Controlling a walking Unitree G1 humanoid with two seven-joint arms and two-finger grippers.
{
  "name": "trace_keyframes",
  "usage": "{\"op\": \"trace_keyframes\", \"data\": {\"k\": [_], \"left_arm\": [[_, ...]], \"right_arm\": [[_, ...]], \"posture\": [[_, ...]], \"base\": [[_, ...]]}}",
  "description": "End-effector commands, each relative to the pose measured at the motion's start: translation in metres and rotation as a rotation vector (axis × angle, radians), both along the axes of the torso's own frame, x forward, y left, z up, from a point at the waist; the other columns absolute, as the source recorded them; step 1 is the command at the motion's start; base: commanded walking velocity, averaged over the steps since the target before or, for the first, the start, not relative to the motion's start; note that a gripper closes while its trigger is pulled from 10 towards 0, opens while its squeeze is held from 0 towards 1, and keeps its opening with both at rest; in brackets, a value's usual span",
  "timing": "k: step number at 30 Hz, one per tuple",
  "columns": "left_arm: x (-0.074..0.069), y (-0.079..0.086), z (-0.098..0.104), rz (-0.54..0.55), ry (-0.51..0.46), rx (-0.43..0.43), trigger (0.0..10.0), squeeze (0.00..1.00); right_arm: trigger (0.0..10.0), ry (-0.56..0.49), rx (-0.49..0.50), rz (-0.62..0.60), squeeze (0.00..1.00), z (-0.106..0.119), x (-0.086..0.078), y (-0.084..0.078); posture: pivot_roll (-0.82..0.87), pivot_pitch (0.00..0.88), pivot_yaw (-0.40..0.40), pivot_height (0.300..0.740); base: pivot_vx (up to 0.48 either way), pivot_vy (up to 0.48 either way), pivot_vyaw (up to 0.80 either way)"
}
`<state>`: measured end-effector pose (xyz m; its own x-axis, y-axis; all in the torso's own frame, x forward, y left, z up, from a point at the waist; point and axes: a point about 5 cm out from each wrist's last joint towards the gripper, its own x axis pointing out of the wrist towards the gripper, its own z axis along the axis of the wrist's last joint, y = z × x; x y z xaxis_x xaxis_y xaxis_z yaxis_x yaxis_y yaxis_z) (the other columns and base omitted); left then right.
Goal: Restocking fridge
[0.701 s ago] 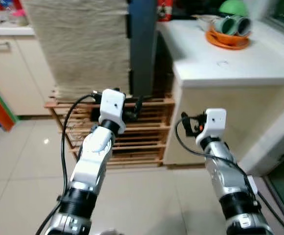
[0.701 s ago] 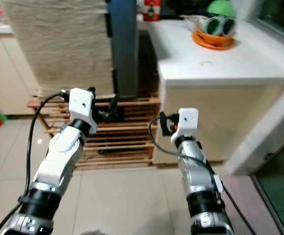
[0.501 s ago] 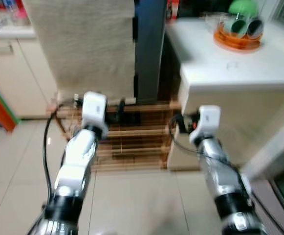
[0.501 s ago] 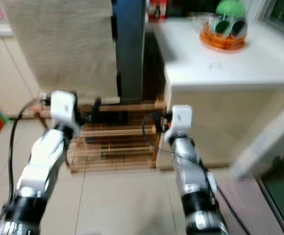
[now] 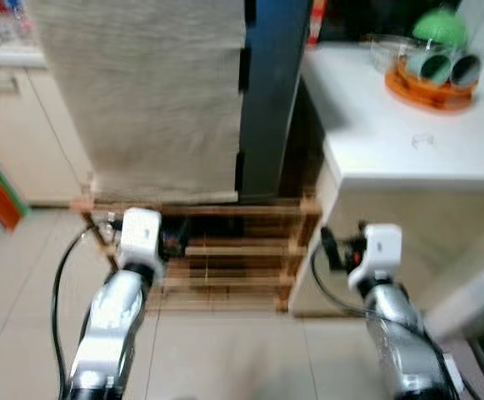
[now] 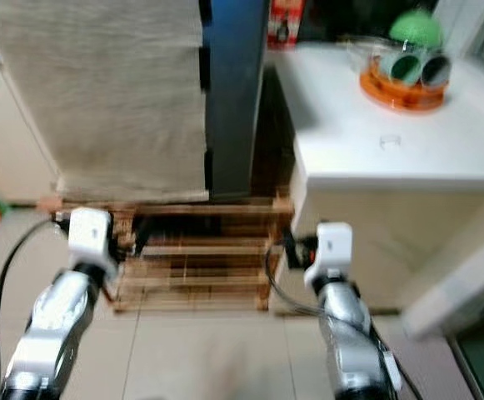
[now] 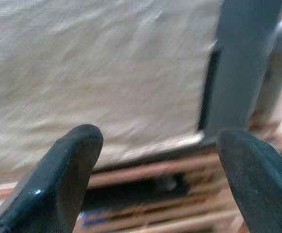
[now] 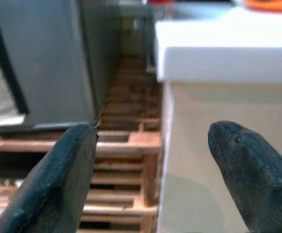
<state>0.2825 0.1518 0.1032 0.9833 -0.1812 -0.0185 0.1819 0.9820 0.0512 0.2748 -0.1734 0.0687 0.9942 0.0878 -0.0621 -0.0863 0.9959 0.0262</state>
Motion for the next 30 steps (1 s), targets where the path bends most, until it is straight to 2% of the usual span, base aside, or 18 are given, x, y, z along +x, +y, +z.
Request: {"op": "trace_keyframes", "data": {"k": [1, 11, 30], "left_arm": [[0.000, 0.000, -0.001, 0.007, 0.015, 0.014, 10.0, 0.00], [0.007, 0.001, 0.002, 0.021, 0.022, -0.018, 10.0, 0.00], [0.009, -0.004, 0.000, 0.027, 0.030, -0.013, 10.0, 0.00]], "right_arm": [[10.0, -0.012, 0.016, -0.006, 0.00, 0.004, 0.001, 0.000], [10.0, 0.002, 0.025, 0.022, 0.00, 0.001, 0.004, 0.010], [10.0, 0.014, 0.023, 0.025, 0.00, -0.003, 0.004, 0.011]], "posture": [[-0.02, 0.000, -0.022, 0.740], [-0.01, 0.000, -0.021, 0.740], [-0.02, 0.000, -0.017, 0.740]], "base": [[0.000, 0.428, 0.00], [0.000, 0.451, 0.00], [0.000, 0.480, 0.00]]}}
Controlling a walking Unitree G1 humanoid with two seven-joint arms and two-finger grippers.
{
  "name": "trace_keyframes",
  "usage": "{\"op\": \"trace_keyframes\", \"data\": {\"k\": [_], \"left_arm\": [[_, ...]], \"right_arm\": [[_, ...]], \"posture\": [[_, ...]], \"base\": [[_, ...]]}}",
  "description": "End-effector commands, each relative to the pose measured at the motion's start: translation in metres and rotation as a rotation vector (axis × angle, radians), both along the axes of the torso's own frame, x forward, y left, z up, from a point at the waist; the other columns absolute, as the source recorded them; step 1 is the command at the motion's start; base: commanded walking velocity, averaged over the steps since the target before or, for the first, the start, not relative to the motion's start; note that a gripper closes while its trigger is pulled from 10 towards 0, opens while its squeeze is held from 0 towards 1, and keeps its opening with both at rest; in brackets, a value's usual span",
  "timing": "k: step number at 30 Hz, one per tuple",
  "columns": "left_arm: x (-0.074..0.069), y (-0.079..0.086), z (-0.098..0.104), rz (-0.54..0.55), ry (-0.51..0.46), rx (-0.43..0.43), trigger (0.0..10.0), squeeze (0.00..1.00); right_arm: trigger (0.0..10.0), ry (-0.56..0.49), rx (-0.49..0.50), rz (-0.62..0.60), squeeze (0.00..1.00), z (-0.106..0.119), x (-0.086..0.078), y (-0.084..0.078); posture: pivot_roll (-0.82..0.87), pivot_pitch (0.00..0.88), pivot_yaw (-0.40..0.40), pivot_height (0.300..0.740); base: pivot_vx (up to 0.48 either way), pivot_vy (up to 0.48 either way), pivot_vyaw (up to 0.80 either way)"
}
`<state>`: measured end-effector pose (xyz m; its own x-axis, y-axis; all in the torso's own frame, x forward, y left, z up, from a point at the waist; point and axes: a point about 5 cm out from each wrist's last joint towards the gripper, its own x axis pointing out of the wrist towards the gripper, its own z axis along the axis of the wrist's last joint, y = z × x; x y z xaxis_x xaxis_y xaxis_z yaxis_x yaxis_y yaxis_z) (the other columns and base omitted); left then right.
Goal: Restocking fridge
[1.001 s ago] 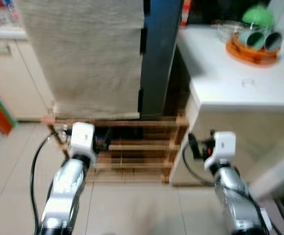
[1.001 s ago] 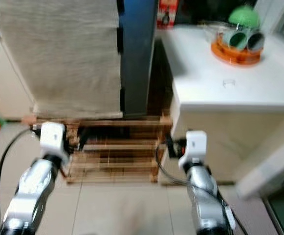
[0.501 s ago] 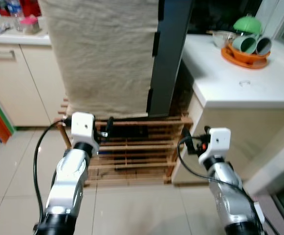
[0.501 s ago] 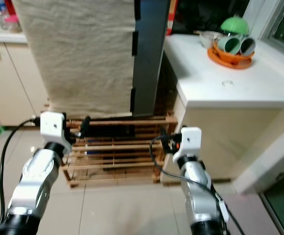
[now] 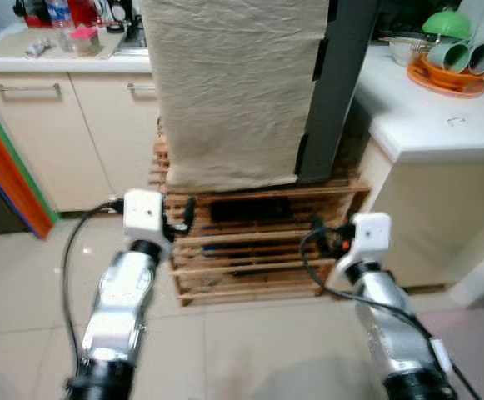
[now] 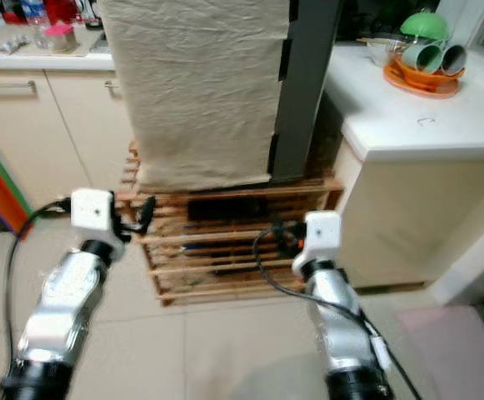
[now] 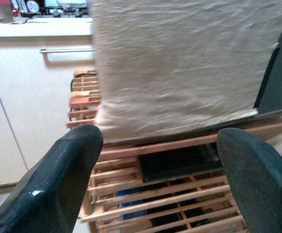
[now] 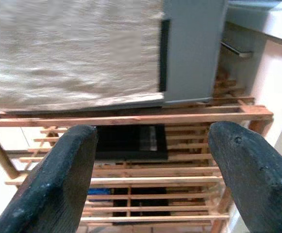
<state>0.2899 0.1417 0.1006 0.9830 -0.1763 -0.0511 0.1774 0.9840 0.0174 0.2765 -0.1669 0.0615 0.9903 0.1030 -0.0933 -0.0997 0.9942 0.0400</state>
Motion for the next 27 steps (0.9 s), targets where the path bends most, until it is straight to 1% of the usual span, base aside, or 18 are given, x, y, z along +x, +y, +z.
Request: {"op": "trace_keyframes", "data": {"k": [1, 6, 13, 16, 27], "left_arm": [[0.0021, 0.0056, 0.0026, 0.020, -0.006, 0.014, 10.0, 0.00], [0.0023, 0.0043, 0.0024, 0.019, -0.005, 0.021, 10.0, 0.00], [0.0033, 0.0031, 0.0022, 0.024, 0.000, 0.022, 10.0, 0.00], [0.0044, 0.0032, 0.0027, 0.023, -0.002, 0.039, 10.0, 0.00], [0.0088, 0.0012, 0.0060, 0.012, -0.019, 0.034, 10.0, 0.00]], "right_arm": [[10.0, -0.018, 0.011, 0.011, 0.00, 0.0043, 0.0032, 0.0043], [10.0, -0.004, 0.008, 0.013, 0.00, 0.0028, 0.0044, 0.0039], [10.0, 0.009, 0.005, 0.014, 0.00, 0.0001, 0.0046, 0.0033], [10.0, 0.009, 0.003, 0.019, 0.00, -0.0009, 0.0030, 0.0036], [10.0, 0.000, -0.007, 0.025, 0.00, -0.0031, -0.0009, 0.0025]], "posture": [[-0.02, 0.000, -0.019, 0.740], [-0.02, 0.000, -0.020, 0.740], [-0.02, 0.000, -0.019, 0.740], [-0.02, 0.000, -0.019, 0.740], [-0.03, 0.000, -0.012, 0.740]], "base": [[0.000, 0.480, 0.00], [0.000, 0.480, 0.00], [0.000, 0.480, -0.72], [0.000, 0.480, -0.71], [0.000, 0.477, -0.70]]}}
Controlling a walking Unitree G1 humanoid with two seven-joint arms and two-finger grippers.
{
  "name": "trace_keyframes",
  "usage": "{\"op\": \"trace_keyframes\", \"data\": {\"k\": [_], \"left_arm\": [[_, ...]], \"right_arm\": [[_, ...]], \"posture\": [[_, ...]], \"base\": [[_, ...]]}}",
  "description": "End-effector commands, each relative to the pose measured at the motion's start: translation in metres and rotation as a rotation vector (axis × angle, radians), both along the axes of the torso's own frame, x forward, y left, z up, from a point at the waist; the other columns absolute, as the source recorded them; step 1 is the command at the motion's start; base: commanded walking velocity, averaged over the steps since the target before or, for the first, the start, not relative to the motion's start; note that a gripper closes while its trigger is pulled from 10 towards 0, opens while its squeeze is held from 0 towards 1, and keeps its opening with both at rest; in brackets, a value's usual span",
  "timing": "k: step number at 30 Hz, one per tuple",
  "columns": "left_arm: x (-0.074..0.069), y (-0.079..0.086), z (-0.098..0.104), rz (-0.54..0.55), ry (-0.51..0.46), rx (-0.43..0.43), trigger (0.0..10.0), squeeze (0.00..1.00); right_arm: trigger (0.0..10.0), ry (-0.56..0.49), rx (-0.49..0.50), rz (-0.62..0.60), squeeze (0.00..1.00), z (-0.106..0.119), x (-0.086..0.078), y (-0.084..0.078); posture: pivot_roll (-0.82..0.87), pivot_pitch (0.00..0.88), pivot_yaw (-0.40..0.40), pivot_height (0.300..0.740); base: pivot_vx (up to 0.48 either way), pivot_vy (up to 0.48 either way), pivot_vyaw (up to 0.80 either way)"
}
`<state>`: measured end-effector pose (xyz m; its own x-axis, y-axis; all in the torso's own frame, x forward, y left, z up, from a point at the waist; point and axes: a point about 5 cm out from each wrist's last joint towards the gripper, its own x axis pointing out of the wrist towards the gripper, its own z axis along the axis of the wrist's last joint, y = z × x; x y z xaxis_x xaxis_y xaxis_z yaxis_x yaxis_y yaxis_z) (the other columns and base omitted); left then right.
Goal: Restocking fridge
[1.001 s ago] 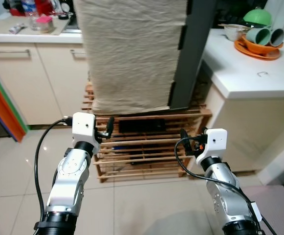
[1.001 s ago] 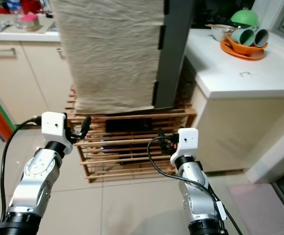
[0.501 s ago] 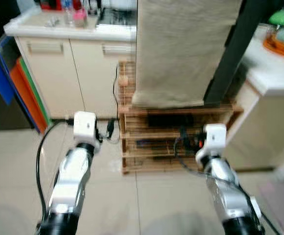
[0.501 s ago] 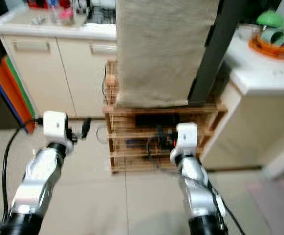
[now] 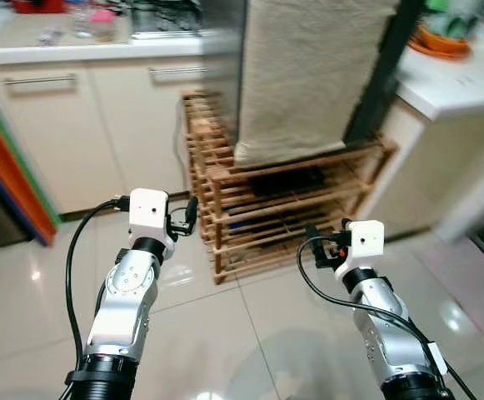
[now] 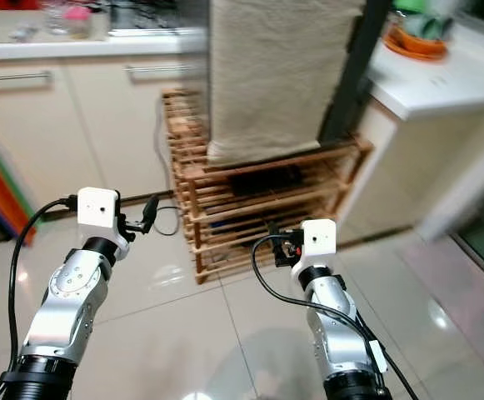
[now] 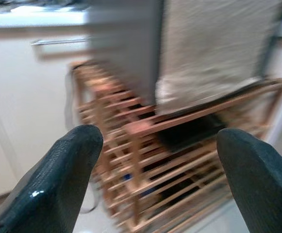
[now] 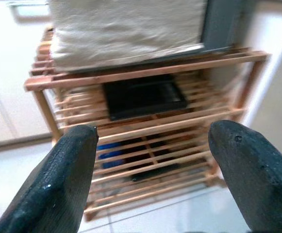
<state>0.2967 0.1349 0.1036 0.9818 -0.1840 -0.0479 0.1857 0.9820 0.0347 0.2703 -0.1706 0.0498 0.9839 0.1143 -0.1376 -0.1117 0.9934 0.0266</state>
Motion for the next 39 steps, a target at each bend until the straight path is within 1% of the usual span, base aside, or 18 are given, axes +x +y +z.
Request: {"op": "trace_keyframes", "data": {"k": [1, 11, 17, 22, 24, 27, 28, 30, 31, 32, 35, 39], "left_arm": [[0.002, 0.008, 0.003, 0.021, -0.015, 0.017, 10.0, 0.00], [0.004, 0.007, 0.006, 0.007, -0.032, 0.023, 10.0, 0.00], [0.006, 0.004, 0.008, -0.021, -0.041, 0.040, 10.0, 0.00], [0.006, 0.004, 0.008, -0.030, -0.042, 0.030, 10.0, 0.00], [0.006, 0.003, 0.008, -0.037, -0.047, 0.049, 10.0, 0.00], [0.006, 0.002, 0.008, -0.034, -0.046, 0.040, 10.0, 0.00], [0.006, 0.004, 0.007, -0.020, -0.043, 0.050, 10.0, 0.00], [0.006, 0.004, 0.007, -0.009, -0.042, 0.057, 10.0, 0.00], [0.006, 0.005, 0.006, 0.000, -0.037, 0.058, 10.0, 0.00], [0.007, 0.007, 0.005, 0.009, -0.034, 0.056, 10.0, 0.00], [0.007, 0.008, 0.003, 0.016, -0.027, 0.065, 10.0, 0.00], [0.007, 0.007, 0.003, 0.018, -0.027, 0.065, 10.0, 0.00]], "right_arm": [[10.0, -0.044, 0.011, 0.012, 0.00, 0.009, 0.005, 0.006], [10.0, -0.050, 0.008, 0.013, 0.00, 0.009, 0.007, 0.006], [10.0, -0.050, 0.009, 0.010, 0.00, 0.008, 0.008, 0.007], [10.0, -0.065, -0.004, 0.005, 0.00, 0.009, 0.008, 0.006], [10.0, -0.051, -0.019, 0.037, 0.00, 0.008, 0.008, 0.009], [10.0, -0.079, -0.012, -0.002, 0.00, 0.011, 0.009, 0.006], [10.0, -0.067, -0.016, -0.037, 0.00, 0.010, 0.011, 0.002], [10.0, -0.054, -0.017, -0.053, 0.00, 0.010, 0.013, 0.001], [10.0, -0.056, -0.041, -0.061, 0.00, 0.011, 0.014, 0.000], [10.0, -0.068, -0.053, -0.075, 1.00, 0.013, 0.016, -0.001], [10.0, -0.079, -0.071, -0.048, 1.00, 0.015, 0.018, 0.001], [10.0, -0.080, -0.076, -0.062, 1.00, 0.015, 0.018, -0.001]], "posture": [[-0.03, 0.000, -0.012, 0.740], [-0.03, 0.000, -0.010, 0.740], [-0.03, 0.000, -0.006, 0.740], [-0.03, 0.000, -0.005, 0.740], [-0.03, 0.000, -0.005, 0.740], [-0.03, 0.000, -0.006, 0.736], [-0.03, 0.000, -0.008, 0.731], [-0.03, 0.000, -0.008, 0.731], [-0.03, 0.000, -0.008, 0.731], [-0.03, 0.000, -0.008, 0.731], [-0.03, 0.000, -0.010, 0.731], [-0.03, 0.000, -0.011, 0.731]], "base": [[0.000, 0.435, -0.69], [0.310, 0.362, -0.69], [0.480, 0.000, -0.69], [0.480, 0.000, -0.69], [0.480, 0.000, 0.00], [0.480, 0.000, -0.36], [0.398, 0.000, 0.00], [0.199, 0.000, 0.00], [0.000, 0.000, 0.00], [0.000, 0.000, 0.00], [0.000, 0.000, 0.00], [0.000, 0.000, 0.00]]}}
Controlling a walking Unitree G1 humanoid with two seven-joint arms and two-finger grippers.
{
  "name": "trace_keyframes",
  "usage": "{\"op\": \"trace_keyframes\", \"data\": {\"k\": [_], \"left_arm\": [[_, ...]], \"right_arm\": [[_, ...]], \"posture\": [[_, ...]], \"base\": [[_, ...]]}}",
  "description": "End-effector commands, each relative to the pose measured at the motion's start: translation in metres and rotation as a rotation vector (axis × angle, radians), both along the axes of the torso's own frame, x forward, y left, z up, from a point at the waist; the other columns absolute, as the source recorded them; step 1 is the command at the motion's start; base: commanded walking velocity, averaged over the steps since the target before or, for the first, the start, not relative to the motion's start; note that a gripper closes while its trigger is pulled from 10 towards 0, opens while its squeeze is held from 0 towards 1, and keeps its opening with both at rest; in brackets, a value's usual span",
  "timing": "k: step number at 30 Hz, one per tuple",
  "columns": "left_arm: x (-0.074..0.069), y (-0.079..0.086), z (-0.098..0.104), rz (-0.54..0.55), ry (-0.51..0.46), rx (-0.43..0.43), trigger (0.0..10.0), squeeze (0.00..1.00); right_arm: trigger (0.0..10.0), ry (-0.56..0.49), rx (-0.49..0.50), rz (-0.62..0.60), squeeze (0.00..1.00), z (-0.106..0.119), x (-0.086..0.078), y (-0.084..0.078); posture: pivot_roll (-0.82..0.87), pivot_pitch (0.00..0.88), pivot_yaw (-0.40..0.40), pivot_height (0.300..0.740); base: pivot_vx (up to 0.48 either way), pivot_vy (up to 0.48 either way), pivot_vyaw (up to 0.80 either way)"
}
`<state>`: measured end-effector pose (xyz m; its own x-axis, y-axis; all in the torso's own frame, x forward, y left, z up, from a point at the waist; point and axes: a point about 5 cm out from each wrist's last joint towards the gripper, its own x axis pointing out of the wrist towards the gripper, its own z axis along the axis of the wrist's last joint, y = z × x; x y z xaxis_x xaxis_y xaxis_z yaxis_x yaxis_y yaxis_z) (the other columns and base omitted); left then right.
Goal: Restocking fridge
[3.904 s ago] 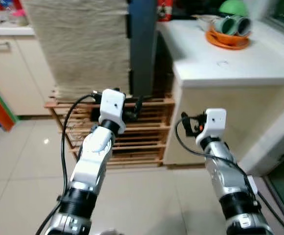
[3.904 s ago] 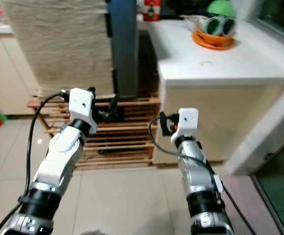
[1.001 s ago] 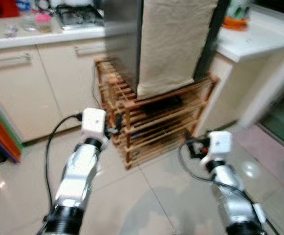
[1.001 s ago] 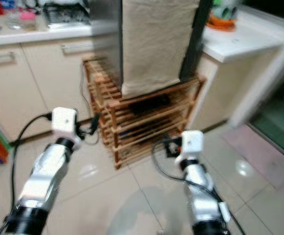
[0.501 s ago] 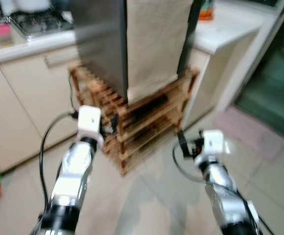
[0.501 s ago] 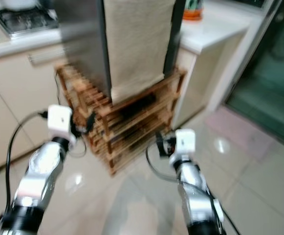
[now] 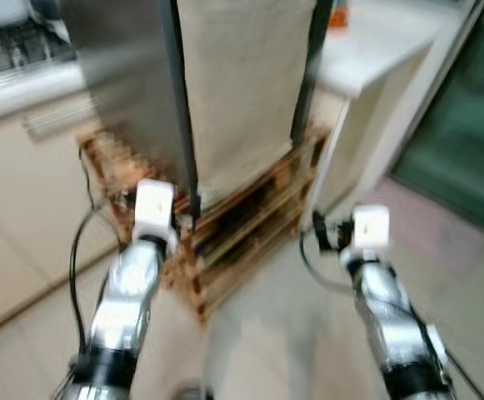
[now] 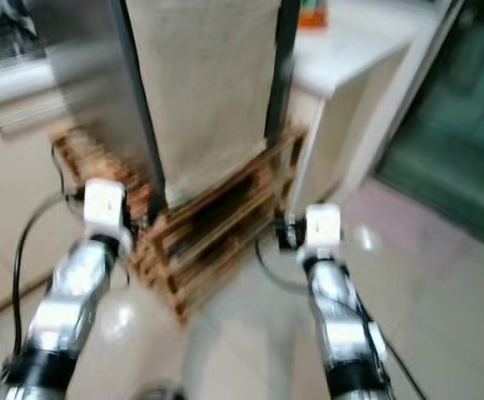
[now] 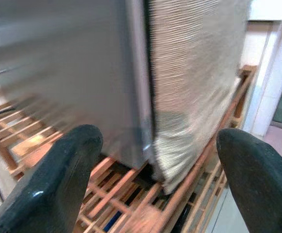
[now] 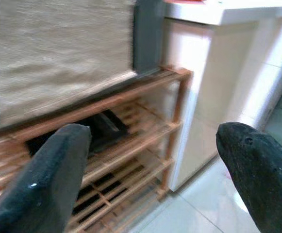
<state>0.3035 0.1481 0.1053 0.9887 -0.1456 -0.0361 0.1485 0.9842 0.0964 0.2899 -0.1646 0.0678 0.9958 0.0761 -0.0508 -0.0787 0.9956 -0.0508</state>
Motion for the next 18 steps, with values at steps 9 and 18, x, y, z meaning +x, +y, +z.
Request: {"op": "trace_keyframes", "data": {"k": [9, 18], "left_arm": [[0.002, -0.007, 0.001, -0.011, -0.006, 0.019, 10.0, 0.00], [0.004, -0.007, 0.004, -0.024, -0.027, 0.011, 10.0, 0.00]], "right_arm": [[10.0, -0.004, -0.029, -0.064, 1.00, -0.001, 0.001, -0.012], [10.0, -0.041, -0.039, -0.056, 0.00, 0.007, 0.004, -0.010]], "posture": [[-0.03, 0.000, -0.012, 0.731], [-0.03, 0.000, -0.012, 0.731]], "base": [[0.000, 0.000, 0.00], [0.000, 0.106, 0.00]]}}
